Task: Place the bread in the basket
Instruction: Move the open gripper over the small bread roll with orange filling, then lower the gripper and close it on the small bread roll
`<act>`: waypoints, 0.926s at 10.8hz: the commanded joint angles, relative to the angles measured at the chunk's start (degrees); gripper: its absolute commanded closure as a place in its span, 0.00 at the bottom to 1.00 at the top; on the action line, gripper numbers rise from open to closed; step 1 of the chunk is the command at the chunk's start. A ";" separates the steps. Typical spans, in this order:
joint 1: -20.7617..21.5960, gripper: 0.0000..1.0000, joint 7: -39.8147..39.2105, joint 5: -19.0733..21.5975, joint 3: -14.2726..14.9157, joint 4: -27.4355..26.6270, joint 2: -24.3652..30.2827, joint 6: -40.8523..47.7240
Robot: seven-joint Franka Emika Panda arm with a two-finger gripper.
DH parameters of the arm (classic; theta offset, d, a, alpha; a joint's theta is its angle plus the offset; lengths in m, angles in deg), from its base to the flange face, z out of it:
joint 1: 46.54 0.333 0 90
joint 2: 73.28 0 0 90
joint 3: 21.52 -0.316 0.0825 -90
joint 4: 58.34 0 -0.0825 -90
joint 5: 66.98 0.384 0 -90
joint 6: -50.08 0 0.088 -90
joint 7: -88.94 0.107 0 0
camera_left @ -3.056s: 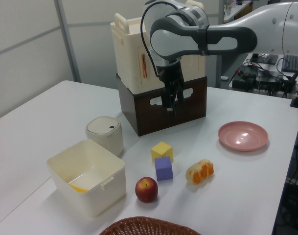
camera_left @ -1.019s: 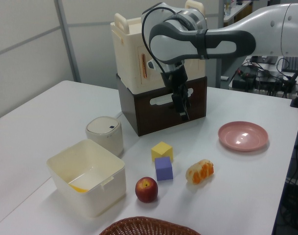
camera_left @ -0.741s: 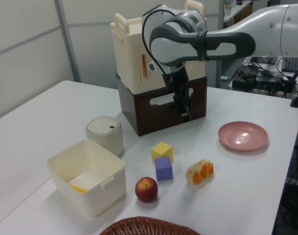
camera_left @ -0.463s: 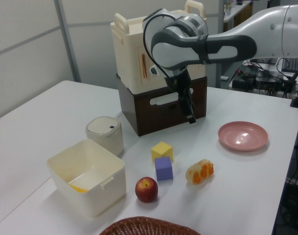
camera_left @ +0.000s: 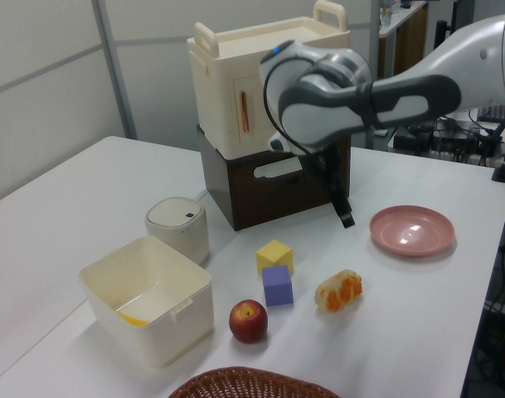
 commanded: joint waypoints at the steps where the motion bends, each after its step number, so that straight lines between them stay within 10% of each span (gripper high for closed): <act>1: 0.07 0.00 -3.98 -1.35 0.19 -8.29 2.32 -4.83; 8: 1.64 0.00 -3.19 -2.32 -0.33 -7.59 -9.90 -10.64; 10: 3.05 0.20 -2.93 -4.50 -0.33 -7.41 -12.01 -10.64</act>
